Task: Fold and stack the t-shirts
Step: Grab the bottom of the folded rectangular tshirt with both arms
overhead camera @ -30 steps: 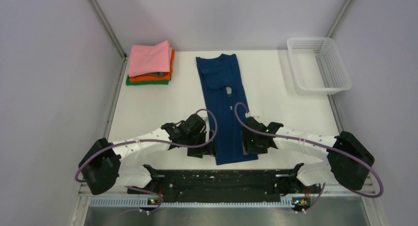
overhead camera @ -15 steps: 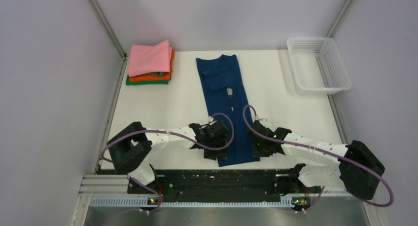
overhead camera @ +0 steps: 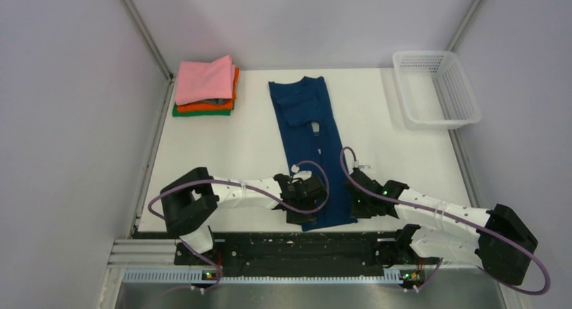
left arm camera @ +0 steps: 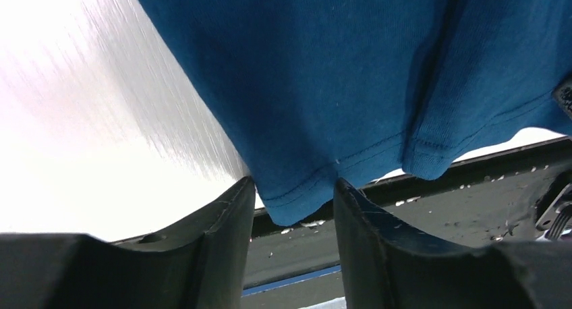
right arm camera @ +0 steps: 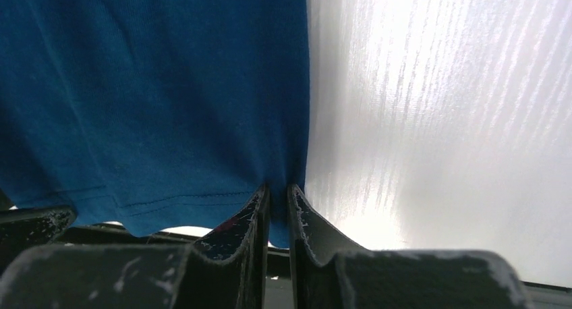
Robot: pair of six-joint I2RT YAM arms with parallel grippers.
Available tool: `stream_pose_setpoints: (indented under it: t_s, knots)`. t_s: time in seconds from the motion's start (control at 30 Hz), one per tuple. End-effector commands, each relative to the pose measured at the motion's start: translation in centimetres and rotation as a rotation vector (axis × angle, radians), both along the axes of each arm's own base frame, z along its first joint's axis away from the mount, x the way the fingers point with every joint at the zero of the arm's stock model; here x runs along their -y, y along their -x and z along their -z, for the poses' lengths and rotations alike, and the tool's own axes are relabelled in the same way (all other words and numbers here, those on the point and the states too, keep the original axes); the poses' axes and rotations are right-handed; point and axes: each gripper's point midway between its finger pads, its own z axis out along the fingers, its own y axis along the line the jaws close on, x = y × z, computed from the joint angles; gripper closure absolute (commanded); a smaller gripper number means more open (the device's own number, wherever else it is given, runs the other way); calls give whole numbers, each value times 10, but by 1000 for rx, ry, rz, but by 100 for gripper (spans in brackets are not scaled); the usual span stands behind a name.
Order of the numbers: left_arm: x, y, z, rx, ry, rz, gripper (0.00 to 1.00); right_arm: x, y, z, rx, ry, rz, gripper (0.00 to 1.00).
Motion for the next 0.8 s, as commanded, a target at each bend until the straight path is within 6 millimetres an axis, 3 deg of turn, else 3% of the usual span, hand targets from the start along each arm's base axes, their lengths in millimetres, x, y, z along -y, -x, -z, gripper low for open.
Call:
stream_pose_setpoints:
  t_s: [0.0,0.17,0.23,0.27,0.3,0.33,0.53,0.6,0.67,0.77]
  knots:
    - [-37,18,20,-31,-162,-27,46,-10,1,-4,4,-63,-8,86]
    - [-20,22,25,-54,-129,8,47,-13,2,-6,3,-85,-9,87]
    - [-20,24,28,-67,-137,16,54,-14,2,-7,4,-92,-7,87]
    - [-22,25,29,-70,-144,12,62,-13,3,-7,1,-92,-6,87]
    - [-27,25,29,-69,-158,2,83,-12,4,-7,-1,-92,-6,88]
    - [-34,25,29,-64,-186,-22,99,-10,6,-7,-6,-85,-4,89]
    - [-69,27,10,-22,-202,-116,100,17,33,-3,-98,-20,50,95]
    - [-71,35,8,-45,-162,-124,100,12,45,-3,-138,-85,46,100]
    - [-65,45,6,-78,-113,-113,100,0,57,-5,-188,-173,21,100]
    - [-62,58,2,-89,-99,-93,100,-3,75,-5,-248,-224,-6,100]
